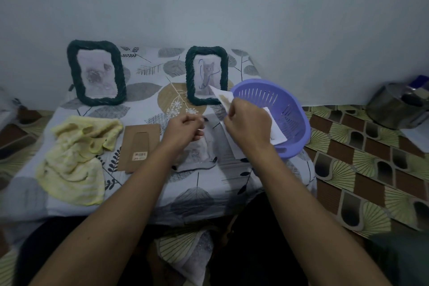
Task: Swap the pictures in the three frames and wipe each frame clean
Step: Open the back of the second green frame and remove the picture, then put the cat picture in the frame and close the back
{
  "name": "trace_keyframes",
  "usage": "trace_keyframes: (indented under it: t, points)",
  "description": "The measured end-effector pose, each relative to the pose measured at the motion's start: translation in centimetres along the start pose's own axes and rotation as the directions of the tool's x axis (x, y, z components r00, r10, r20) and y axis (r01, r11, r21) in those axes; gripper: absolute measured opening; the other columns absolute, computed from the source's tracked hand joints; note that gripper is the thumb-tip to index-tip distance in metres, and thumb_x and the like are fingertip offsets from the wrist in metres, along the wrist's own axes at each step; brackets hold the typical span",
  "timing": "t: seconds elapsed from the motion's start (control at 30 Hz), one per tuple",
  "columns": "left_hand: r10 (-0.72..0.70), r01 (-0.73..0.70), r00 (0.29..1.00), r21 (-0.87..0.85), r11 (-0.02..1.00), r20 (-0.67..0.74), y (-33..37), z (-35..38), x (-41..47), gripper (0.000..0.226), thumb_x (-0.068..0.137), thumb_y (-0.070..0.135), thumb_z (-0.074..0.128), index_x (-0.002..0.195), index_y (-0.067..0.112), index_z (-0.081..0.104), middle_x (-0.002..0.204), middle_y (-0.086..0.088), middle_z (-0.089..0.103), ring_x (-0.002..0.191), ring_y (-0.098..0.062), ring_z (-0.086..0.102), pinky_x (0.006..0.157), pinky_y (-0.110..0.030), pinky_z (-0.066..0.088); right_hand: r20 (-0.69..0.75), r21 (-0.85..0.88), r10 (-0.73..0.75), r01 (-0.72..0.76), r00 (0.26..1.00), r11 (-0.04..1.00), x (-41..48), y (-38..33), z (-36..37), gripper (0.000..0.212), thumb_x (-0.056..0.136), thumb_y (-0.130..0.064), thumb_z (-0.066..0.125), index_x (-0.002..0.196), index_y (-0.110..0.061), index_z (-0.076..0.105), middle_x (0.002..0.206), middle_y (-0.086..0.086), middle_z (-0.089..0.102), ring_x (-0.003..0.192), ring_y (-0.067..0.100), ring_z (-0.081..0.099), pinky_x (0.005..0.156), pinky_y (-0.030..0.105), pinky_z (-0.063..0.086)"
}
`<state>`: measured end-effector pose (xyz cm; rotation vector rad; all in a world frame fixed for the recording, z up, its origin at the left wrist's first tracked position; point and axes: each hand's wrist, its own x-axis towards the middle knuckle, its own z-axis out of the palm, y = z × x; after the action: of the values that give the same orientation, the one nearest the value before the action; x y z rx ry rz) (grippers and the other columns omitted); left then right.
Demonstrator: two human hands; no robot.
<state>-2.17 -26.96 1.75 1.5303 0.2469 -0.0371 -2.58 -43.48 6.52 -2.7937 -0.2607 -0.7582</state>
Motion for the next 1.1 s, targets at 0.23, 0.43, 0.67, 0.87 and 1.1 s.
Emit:
trace_keyframes:
  t: [0.23,0.43,0.67,0.87,1.1]
  points:
    - [-0.074,0.078,0.997,-0.164,0.983,0.028,-1.1,-3.6,-1.1,0.042,0.094,-0.006,0.056,0.132,0.011,0.047,0.116,-0.018,0.066,0.086,-0.025,0.066,0.074,-0.033,0.057,-0.066,0.401,-0.167,0.180,0.984,0.898,-1.8,-5.6,1.6,0.012,0.086,-0.008,0.064,0.096,-0.009,0.057,0.081,0.006,0.067,0.063,0.026,0.059,0.052,0.030,0.037]
    - [-0.106,0.092,0.993,-0.224,0.970,-0.051,-1.9,-5.8,-1.3,0.040,0.095,-0.002,0.057,0.133,0.006,0.048,0.116,-0.018,0.069,0.099,-0.033,0.067,0.089,-0.051,0.054,0.159,0.742,0.140,-0.212,0.977,0.636,-2.2,-7.3,3.5,0.031,0.083,-0.002,0.064,0.110,-0.011,0.051,0.097,-0.006,0.056,0.089,0.009,0.054,0.074,0.018,0.039]
    - [0.133,-0.065,0.960,0.266,0.962,-0.247,-2.2,-6.6,-1.5,0.033,0.084,0.017,0.078,0.113,0.015,0.061,0.088,-0.005,0.071,0.080,-0.014,0.068,0.067,-0.027,0.058,0.437,0.622,0.345,-0.556,0.831,0.551,-3.0,-5.1,5.8,0.036,0.082,-0.013,0.069,0.110,-0.022,0.048,0.090,-0.012,0.059,0.092,0.017,0.061,0.081,0.036,0.052]
    - [0.240,-0.129,0.956,0.489,0.863,-0.171,-3.8,-5.9,-1.4,0.028,0.080,0.018,0.082,0.100,0.018,0.062,0.065,0.002,0.059,0.059,-0.007,0.054,0.059,-0.025,0.043,0.500,0.362,0.367,-0.574,0.785,0.734,-3.7,-3.6,6.7,0.029,0.083,-0.030,0.066,0.111,-0.025,0.059,0.094,-0.006,0.068,0.094,0.021,0.064,0.088,0.038,0.051]
    - [0.259,-0.131,0.956,0.586,0.800,-0.140,-5.2,-5.7,-1.2,0.024,0.080,0.019,0.082,0.095,0.013,0.063,0.070,0.000,0.061,0.065,-0.014,0.058,0.063,-0.028,0.048,0.471,0.216,0.317,-0.456,0.823,0.863,-3.9,-3.5,7.1,0.033,0.079,-0.032,0.067,0.110,-0.026,0.060,0.114,-0.003,0.064,0.110,0.024,0.057,0.097,0.041,0.047]
